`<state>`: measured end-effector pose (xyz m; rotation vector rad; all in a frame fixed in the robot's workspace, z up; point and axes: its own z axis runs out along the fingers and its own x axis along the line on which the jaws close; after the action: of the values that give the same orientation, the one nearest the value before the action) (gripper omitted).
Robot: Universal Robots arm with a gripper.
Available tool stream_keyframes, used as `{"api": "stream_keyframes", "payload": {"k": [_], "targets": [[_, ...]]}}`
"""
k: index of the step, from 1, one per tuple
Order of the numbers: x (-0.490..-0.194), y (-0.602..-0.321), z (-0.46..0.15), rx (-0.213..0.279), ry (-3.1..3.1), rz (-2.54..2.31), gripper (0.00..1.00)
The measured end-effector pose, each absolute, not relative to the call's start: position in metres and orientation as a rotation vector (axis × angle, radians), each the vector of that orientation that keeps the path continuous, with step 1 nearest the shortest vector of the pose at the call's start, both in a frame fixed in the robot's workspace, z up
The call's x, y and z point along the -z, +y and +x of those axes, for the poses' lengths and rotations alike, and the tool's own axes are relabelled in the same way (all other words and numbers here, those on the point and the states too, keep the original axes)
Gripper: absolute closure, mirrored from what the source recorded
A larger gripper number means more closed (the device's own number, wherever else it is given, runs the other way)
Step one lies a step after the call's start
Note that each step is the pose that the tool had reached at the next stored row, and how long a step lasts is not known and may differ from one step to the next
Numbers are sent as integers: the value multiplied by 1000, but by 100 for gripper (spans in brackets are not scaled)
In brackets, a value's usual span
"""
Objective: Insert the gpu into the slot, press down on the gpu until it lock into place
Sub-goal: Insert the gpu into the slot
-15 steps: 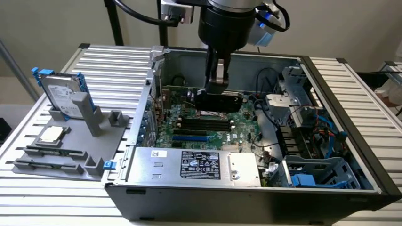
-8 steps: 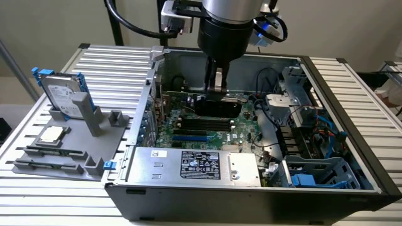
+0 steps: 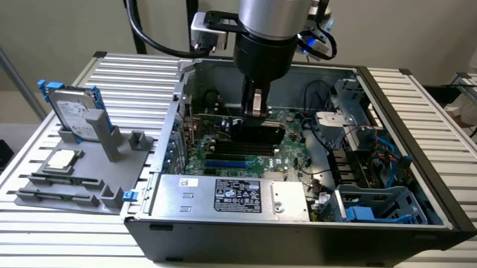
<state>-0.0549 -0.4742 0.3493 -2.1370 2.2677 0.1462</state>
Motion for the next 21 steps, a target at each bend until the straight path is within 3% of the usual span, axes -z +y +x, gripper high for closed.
{"api": "stream_keyframes", "payload": {"k": [21], "targets": [[-311,-470,-57,-146,2267,-2137,74]]}}
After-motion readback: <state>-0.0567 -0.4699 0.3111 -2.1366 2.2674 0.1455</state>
